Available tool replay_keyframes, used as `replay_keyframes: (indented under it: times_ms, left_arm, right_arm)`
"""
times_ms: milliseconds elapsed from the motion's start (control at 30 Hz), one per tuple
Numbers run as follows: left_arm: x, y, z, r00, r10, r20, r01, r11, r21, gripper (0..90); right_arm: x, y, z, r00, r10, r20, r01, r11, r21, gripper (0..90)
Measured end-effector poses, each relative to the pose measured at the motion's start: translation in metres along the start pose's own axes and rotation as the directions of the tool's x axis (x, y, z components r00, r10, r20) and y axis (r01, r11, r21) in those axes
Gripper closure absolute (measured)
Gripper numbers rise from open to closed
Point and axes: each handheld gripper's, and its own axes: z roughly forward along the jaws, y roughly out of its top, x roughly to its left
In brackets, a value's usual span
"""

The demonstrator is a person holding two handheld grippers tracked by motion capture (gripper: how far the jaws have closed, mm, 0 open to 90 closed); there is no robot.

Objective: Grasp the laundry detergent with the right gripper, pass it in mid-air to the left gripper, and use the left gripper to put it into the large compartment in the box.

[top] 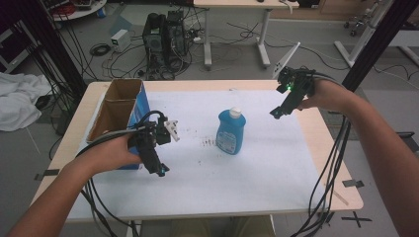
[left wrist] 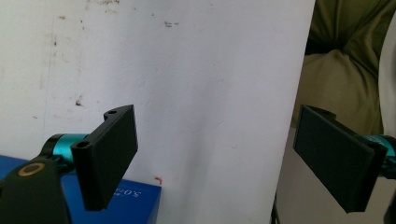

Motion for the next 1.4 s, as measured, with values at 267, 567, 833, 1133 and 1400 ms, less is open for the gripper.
replay_keyframes:
  times_ms: [267, 567, 833, 1133, 1400]
  left_arm:
    - [0.002, 0.006, 0.004, 0.9999, 0.014, 0.001, -0.014, 0.9999, -0.001, 13.8]
    - [0.001, 0.009, 0.009, 0.9997, 0.024, 0.008, -0.024, 0.9997, -0.004, 13.8]
    - [0.003, 0.008, 0.011, 0.9997, 0.019, 0.014, -0.019, 0.9998, -0.001, 13.8]
    - [0.006, 0.006, 0.014, 0.9996, 0.014, 0.023, -0.014, 0.9999, -0.001, 13.8]
    - [0.006, 0.004, 0.016, 0.9998, 0.005, 0.021, -0.005, 1.0000, -0.008, 13.8]
  right_arm:
    - [0.011, -0.015, 0.013, 0.9990, 0.044, 0.006, -0.044, 0.9990, -0.004, 1.2]
    - [0.014, -0.024, 0.028, 0.9965, 0.082, 0.014, -0.082, 0.9963, -0.026, 1.2]
    - [0.011, -0.029, 0.044, 0.9916, 0.128, 0.012, -0.127, 0.9884, -0.084, 1.1]
    - [0.015, -0.032, 0.054, 0.9882, 0.153, 0.012, -0.147, 0.9691, -0.198, 1.1]
    - [0.016, -0.040, 0.055, 0.9853, 0.170, 0.022, -0.154, 0.9382, -0.310, 1.2]
